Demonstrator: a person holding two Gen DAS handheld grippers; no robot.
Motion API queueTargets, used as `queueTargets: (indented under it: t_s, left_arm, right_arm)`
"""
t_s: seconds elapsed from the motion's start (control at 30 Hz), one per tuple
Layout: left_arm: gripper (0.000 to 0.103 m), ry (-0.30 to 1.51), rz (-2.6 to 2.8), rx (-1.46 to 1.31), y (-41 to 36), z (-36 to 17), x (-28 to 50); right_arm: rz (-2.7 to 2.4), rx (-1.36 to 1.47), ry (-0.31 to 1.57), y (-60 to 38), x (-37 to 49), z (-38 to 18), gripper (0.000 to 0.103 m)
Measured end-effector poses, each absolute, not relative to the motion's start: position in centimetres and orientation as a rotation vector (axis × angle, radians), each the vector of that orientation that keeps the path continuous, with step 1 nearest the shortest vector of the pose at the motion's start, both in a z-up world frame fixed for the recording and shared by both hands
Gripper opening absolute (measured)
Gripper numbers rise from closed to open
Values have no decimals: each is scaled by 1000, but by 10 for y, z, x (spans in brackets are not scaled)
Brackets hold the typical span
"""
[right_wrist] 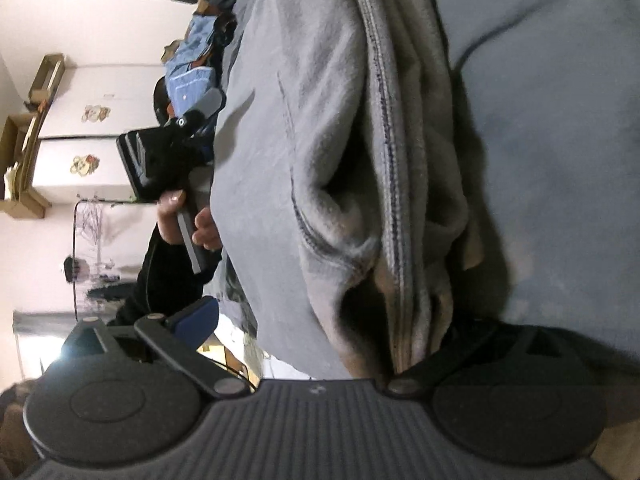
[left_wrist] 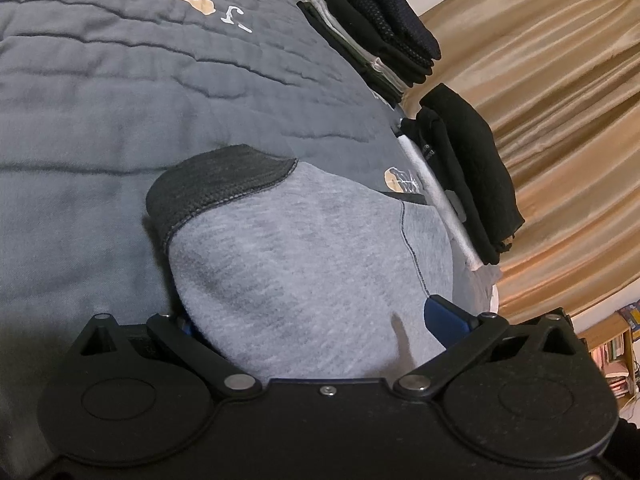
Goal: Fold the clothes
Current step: 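Close the left gripper on the sweatshirt cuff while the right gripper grips the bundle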
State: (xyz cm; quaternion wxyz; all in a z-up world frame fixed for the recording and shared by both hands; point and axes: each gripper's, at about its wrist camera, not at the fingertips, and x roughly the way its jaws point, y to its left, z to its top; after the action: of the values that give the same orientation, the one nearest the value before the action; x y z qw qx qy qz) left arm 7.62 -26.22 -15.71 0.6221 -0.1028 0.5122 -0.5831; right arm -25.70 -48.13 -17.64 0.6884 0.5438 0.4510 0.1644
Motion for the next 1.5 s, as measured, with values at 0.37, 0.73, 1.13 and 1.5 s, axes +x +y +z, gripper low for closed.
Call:
queueTargets:
  t_s: [0.37,0.73,1.13,1.5]
  left_arm:
    - [46,1188,-1285,-260,-271,-165,75]
    - [16,1062,-1318,-207,-269,-138,59]
    - [16,931,-1358,-194,-268,-77,26]
    - [16,806,-1370,-169,-287,-22,-20]
  right_arm:
    - [318,1199,950,-467,-255,-178,80]
    - [212,1122,869,-465,-273,-155,18]
    - [173,1125,758,-469,-291,-115,18]
    - [144,1091,674,-487,-316,-77,17]
